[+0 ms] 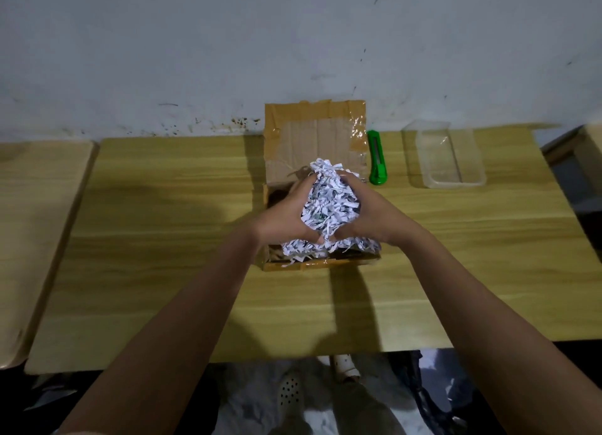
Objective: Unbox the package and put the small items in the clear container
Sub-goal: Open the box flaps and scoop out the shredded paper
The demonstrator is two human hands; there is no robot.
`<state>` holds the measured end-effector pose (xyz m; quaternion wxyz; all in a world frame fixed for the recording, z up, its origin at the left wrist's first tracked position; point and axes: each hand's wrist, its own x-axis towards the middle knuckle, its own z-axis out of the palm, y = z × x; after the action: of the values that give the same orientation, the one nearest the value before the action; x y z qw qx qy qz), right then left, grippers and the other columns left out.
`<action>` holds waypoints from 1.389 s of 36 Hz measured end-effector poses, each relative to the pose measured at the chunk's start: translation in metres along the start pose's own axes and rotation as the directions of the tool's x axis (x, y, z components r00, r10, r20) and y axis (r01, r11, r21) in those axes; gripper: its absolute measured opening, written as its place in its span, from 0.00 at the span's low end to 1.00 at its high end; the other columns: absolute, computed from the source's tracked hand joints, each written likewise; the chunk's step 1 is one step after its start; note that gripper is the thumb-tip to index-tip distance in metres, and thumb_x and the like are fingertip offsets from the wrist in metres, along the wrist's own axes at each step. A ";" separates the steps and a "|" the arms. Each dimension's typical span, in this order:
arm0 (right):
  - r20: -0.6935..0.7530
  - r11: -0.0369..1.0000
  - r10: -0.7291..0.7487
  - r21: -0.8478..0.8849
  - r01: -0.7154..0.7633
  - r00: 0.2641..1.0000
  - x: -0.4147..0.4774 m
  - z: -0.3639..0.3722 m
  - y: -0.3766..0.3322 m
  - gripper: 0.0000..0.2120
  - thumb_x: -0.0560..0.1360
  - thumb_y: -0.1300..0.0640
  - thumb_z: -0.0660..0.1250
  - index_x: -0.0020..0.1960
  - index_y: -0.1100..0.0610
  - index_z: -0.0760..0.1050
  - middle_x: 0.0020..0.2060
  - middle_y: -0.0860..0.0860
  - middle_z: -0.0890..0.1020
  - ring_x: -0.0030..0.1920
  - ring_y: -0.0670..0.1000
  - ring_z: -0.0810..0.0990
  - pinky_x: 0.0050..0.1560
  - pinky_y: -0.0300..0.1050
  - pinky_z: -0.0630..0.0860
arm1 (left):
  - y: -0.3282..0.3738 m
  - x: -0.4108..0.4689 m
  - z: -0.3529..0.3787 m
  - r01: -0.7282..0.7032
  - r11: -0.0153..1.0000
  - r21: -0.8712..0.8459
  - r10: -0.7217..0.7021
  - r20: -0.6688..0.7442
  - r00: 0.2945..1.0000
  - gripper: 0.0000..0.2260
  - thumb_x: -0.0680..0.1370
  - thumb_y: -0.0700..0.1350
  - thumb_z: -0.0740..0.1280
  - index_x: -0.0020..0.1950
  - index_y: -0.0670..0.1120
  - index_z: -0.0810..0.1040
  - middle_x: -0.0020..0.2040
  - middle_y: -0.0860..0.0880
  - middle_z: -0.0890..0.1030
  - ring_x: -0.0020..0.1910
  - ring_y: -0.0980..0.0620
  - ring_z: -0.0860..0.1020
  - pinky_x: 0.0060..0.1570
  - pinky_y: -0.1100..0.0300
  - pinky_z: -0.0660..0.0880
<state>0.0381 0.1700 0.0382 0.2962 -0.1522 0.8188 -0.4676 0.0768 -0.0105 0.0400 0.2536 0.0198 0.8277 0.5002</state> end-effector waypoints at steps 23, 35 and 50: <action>-0.236 0.977 0.191 0.143 -0.161 0.953 -0.130 -0.194 0.171 0.44 0.56 0.72 0.77 0.66 0.51 0.64 0.61 0.50 0.74 0.61 0.48 0.74 0.60 0.44 0.73 | 0.132 0.157 0.221 -0.072 0.990 0.119 0.037 0.277 0.960 0.48 0.68 0.35 0.73 0.76 0.48 0.43 0.75 0.53 0.50 0.69 0.59 0.54 0.54 0.77 0.55; -0.228 0.975 0.209 -0.028 -0.221 0.951 -0.116 -0.218 0.216 0.48 0.63 0.57 0.76 0.74 0.44 0.53 0.65 0.53 0.67 0.59 0.51 0.71 0.54 0.46 0.73 | 0.113 0.182 0.249 -0.070 0.980 0.186 0.067 0.022 0.998 0.43 0.67 0.47 0.76 0.75 0.50 0.54 0.75 0.49 0.57 0.73 0.53 0.56 0.67 0.66 0.55; -0.264 0.972 0.159 -0.129 -0.198 0.951 -0.149 -0.229 0.209 0.37 0.71 0.56 0.72 0.74 0.51 0.58 0.69 0.52 0.66 0.61 0.43 0.66 0.49 0.20 0.60 | 0.114 0.156 0.255 -0.078 0.934 0.349 0.131 -0.132 0.983 0.35 0.73 0.54 0.69 0.75 0.53 0.55 0.77 0.49 0.55 0.76 0.48 0.53 0.72 0.53 0.54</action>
<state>0.0159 0.5109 -0.0008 0.2183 -0.0392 0.8938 -0.3898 0.0279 0.2997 -0.0218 0.1548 0.0692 0.9168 0.3614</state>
